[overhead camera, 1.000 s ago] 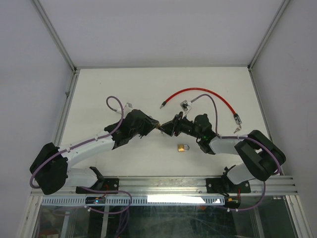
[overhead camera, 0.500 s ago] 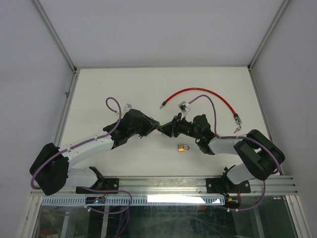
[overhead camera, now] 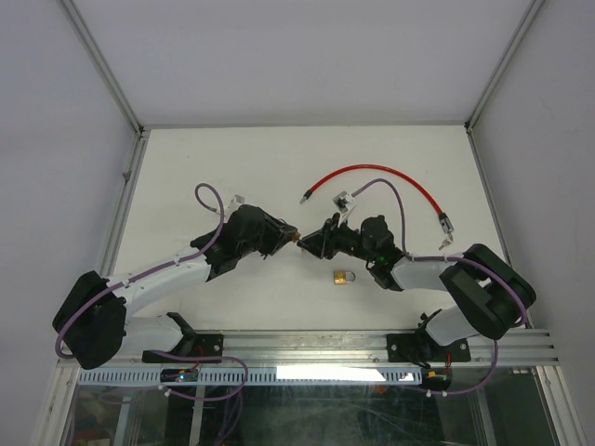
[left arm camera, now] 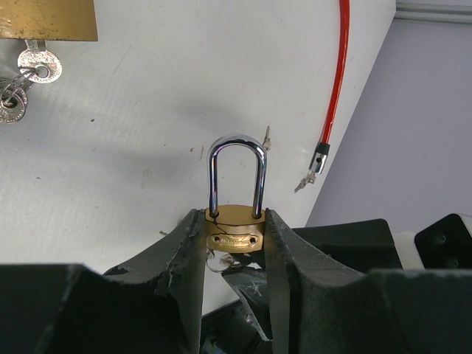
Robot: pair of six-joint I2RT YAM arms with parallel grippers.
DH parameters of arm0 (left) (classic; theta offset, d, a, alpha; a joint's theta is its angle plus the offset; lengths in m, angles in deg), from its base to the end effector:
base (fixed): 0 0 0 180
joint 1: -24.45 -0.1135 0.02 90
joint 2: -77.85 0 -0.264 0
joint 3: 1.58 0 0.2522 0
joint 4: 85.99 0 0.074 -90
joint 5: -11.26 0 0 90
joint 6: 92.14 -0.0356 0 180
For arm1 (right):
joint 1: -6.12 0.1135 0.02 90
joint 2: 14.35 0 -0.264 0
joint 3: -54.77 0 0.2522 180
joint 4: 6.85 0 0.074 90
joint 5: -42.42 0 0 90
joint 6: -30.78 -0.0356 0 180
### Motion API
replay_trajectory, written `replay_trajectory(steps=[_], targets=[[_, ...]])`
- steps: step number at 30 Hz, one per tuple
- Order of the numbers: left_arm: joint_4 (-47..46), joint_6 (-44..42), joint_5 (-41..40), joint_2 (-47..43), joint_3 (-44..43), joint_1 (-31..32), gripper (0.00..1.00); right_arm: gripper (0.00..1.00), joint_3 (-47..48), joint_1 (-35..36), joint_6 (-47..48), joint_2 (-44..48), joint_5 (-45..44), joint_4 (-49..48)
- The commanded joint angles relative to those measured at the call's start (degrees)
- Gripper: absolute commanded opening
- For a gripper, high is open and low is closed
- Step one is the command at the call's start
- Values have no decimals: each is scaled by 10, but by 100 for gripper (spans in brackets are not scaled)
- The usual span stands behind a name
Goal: Unlock with the key
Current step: Unlock the lock.
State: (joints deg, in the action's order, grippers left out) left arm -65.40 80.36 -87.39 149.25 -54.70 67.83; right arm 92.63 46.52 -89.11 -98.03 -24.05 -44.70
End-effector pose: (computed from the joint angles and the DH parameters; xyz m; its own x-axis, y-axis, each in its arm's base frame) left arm 0.1929 -0.1749 0.2161 -0.6484 -0.7359 -0.1952 -0.3747 0.5316 -0.7596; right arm 0.1982 0.1873 0.1802 -0.5377 0.1423 -0.8310 -0.7236 0.4280 0.5415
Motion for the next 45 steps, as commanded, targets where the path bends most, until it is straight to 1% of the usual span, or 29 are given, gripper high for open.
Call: replay_trajectory(steps=[1, 5, 9, 12, 14, 16, 17, 21, 24, 26, 29, 31, 35, 39, 43, 45], targets=[[-36, 10, 3, -27, 2, -8, 0, 31, -2, 5, 17, 23, -11, -18], [-36, 11, 4, -29, 3, -10, 0, 30, -2, 5, 19, 23, -10, -15], [-36, 11, 4, -32, 5, -12, 0, 27, -3, 5, 19, 25, -7, -16], [-37, 12, 3, -35, 7, -12, 0, 19, -3, 6, 20, 27, -8, -14], [-36, 12, 5, -33, 7, -13, 0, 11, -2, 6, 20, 26, -8, -15], [-37, 12, 11, -31, 6, -13, 0, 1, 0, 8, 21, 23, -9, -15], [-38, 12, 15, -30, 7, -12, 0, 0, 1, 10, 22, 22, -11, -15], [-47, 15, 34, -23, 12, -12, 0, 0, 8, 22, 29, 19, -24, -16], [-55, 20, 43, -19, 18, -6, 0, 0, 16, 26, 40, 17, -49, -12], [-57, 21, 45, -18, 18, 4, 0, 0, 20, 39, 47, 18, -74, -12], [-57, 20, 48, -12, 16, 25, 0, 0, 28, 39, 64, 22, -111, -12], [-61, 19, 57, -5, 17, 38, 0, 0, 35, 39, 70, 26, -121, -12], [-73, 16, 74, 2, 20, 61, 0, 0, 48, 39, 62, 23, -117, -27], [-84, 7, 79, -12, 27, 68, 0, 0, 45, 35, 47, 7, -116, -60], [-88, -14, 50, -46, 43, 67, 0, 0, 37, 28, 11, 5, -84, -82], [-107, -31, 36, -69, 60, 65, 0, 0, 32, 28, -19, 9, -68, -84]])
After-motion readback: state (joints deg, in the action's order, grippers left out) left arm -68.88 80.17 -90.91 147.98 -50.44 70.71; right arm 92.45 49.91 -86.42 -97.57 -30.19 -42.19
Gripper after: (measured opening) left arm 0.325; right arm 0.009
